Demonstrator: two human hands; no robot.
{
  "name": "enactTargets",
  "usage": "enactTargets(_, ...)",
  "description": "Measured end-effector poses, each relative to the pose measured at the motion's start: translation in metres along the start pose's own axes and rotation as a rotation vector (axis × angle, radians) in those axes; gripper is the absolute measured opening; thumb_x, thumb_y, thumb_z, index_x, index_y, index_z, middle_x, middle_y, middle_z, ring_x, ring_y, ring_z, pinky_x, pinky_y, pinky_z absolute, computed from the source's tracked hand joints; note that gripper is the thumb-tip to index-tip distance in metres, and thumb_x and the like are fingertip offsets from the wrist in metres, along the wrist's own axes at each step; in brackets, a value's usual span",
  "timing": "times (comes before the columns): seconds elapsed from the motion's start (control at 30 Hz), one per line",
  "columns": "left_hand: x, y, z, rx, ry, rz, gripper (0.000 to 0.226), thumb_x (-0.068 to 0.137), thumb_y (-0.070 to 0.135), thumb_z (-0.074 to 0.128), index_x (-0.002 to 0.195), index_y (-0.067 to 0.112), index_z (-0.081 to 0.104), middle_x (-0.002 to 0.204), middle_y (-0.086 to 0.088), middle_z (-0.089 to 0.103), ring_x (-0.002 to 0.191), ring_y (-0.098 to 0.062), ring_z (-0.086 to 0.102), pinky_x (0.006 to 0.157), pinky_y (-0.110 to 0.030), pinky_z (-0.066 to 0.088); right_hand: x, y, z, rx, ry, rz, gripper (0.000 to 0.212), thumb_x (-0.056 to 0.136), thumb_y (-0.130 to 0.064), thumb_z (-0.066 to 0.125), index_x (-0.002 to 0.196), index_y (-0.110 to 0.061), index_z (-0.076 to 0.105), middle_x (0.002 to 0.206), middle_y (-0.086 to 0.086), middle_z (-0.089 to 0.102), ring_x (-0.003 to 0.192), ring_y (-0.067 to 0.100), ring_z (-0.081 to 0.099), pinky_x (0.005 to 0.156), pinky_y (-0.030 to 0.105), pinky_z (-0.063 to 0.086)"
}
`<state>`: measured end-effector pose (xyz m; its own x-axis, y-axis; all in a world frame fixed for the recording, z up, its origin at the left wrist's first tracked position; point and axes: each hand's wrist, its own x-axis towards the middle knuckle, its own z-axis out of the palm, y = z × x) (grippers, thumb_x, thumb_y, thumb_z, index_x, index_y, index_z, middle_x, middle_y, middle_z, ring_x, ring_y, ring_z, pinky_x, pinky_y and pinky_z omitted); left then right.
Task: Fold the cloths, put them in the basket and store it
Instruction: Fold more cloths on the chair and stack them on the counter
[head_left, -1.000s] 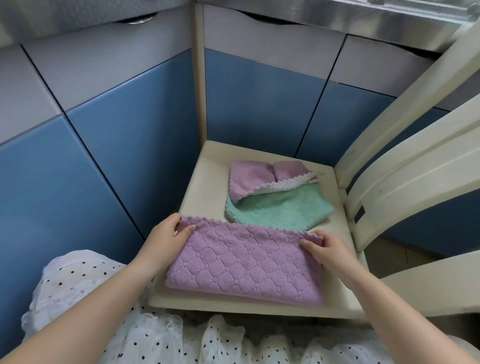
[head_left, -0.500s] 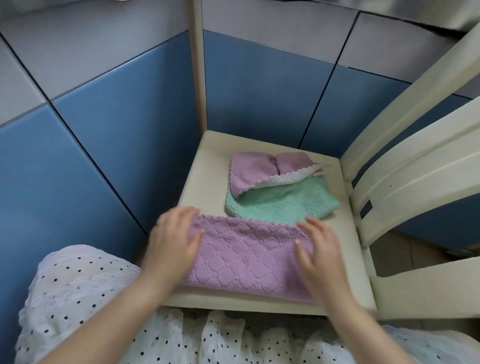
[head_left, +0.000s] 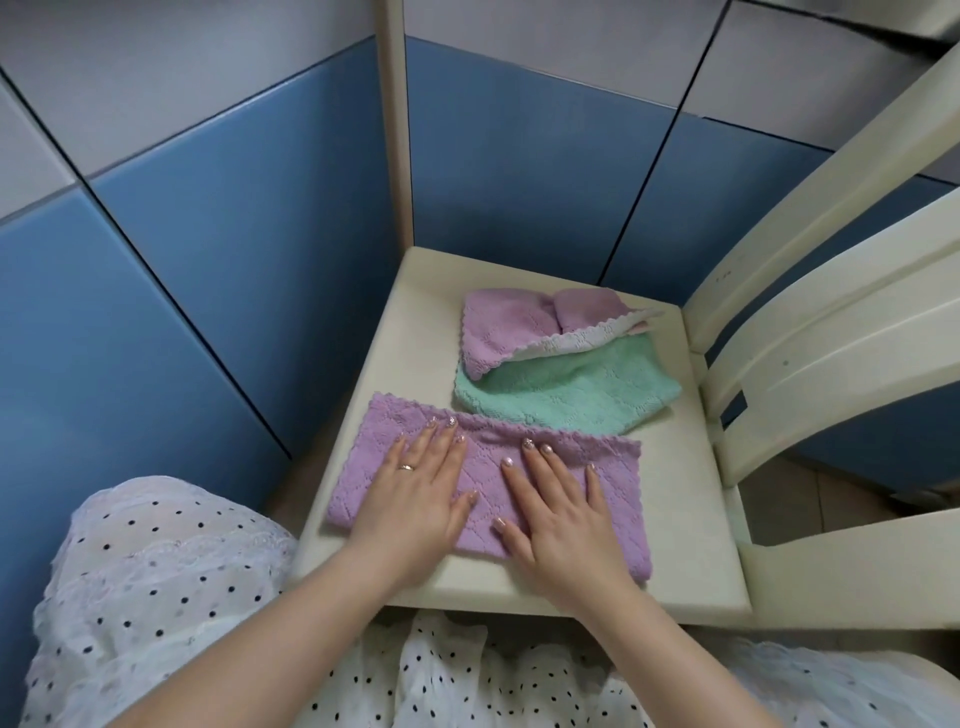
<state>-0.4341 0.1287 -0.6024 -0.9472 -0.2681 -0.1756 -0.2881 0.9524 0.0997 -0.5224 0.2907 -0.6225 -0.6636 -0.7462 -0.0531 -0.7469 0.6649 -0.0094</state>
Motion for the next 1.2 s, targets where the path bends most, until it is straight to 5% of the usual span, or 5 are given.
enactTargets(0.27, 0.035, -0.017, -0.010, 0.053, -0.026, 0.090, 0.087, 0.076, 0.056, -0.012, 0.151, 0.015, 0.008, 0.159, -0.003, 0.003, 0.146, -0.019, 0.000, 0.117, -0.038, -0.003, 0.015, 0.022, -0.025, 0.155, -0.024, -0.030, 0.062, 0.089, -0.059, 0.024, 0.141, -0.028, 0.039, 0.154, -0.002, 0.026, 0.142, 0.021, 0.024, 0.114, 0.048, 0.020)
enactTargets(0.43, 0.004, -0.010, -0.017, -0.052, 0.309, 0.345, 0.037, 0.086, 0.026, 0.050, 0.118, 0.014, 0.062, 0.124, -0.006, 0.061, 0.112, -0.026, 0.056, 0.100, -0.039, 0.036, 0.007, 0.034, -0.026, 0.172, 0.167, -0.176, 0.032, 0.086, -0.037, 0.046, 0.105, -0.021, 0.067, 0.101, 0.003, 0.060, 0.091, 0.027, 0.059, 0.072, 0.041, 0.051)
enactTargets(0.67, -0.054, -0.018, 0.006, -0.031, 0.258, 0.447, 0.043, 0.079, 0.039, 0.058, 0.118, 0.022, 0.059, 0.122, 0.000, 0.058, 0.111, -0.019, 0.054, 0.098, -0.038, 0.033, -0.014, -0.020, -0.034, 0.193, 0.110, -0.134, 0.033, 0.081, -0.041, 0.039, 0.085, -0.029, 0.070, 0.077, -0.004, 0.058, 0.066, 0.019, 0.060, 0.043, 0.027, 0.046)
enactTargets(0.93, -0.068, -0.070, 0.013, 0.053, 0.122, 0.500, 0.056, 0.087, 0.047, 0.049, 0.139, 0.026, 0.043, 0.145, -0.003, 0.043, 0.134, -0.021, 0.039, 0.113, -0.037, 0.021, -0.004, -0.033, -0.050, 0.344, 0.037, -0.442, 0.042, 0.081, -0.030, 0.036, 0.105, -0.027, 0.070, 0.103, -0.002, 0.067, 0.093, 0.022, 0.064, 0.076, 0.033, 0.054)
enactTargets(1.2, -0.066, -0.086, 0.014, -0.068, 0.163, 0.598, 0.042, 0.100, 0.036, 0.034, 0.139, 0.026, 0.043, 0.148, 0.001, 0.040, 0.136, -0.020, 0.037, 0.114, -0.042, 0.027, -0.014, 0.036, -0.036, -0.033, -0.145, -0.773, 0.073, 0.075, -0.042, 0.052, 0.145, -0.032, 0.030, 0.153, -0.003, 0.030, 0.143, 0.016, 0.022, 0.116, 0.046, 0.021)
